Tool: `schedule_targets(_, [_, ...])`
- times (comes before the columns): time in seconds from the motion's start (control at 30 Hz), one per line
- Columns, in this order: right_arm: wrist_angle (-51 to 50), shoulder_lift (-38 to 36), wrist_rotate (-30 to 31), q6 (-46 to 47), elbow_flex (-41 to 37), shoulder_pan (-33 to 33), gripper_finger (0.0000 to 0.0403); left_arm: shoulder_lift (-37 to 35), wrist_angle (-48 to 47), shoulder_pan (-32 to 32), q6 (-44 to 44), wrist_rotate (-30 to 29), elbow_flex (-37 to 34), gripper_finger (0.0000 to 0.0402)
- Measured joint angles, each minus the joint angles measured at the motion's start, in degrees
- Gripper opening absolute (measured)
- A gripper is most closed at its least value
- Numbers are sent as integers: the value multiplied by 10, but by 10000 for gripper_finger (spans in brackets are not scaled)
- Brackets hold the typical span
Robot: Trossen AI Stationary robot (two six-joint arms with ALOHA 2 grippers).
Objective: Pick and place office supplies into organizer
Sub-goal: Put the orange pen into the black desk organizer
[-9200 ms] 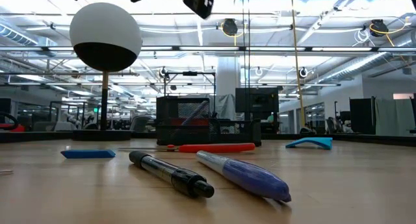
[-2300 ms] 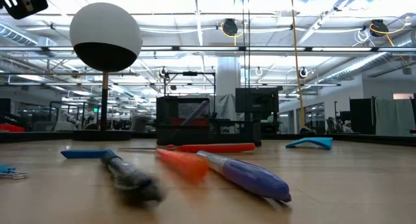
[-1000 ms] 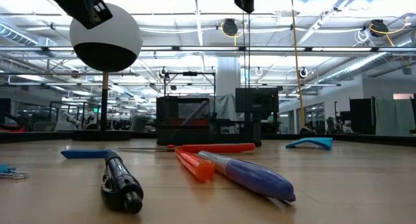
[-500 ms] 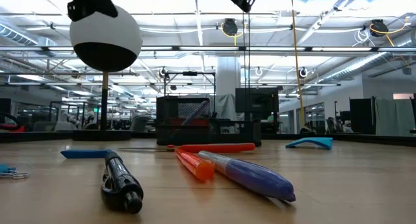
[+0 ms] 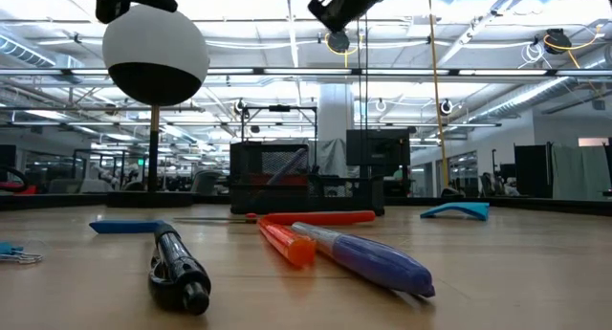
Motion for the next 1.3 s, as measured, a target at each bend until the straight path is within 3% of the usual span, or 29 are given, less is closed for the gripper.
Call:
schedule_targets(0.2, [-90,84,62,-92,111,27,4,0,2,12,11,0,0,21])
schedule_targets(0.43, [-117,158,118,-161,202,40,4,0,3,14,30,0,0,21])
schedule_targets(0.93, [-116,169,135,-170,209,43,4,0,11,13,47,1,0,21])
schedule_targets(1.3, [-102,169,154,-286,199,76,4,0,11,13,46,1,0,21])
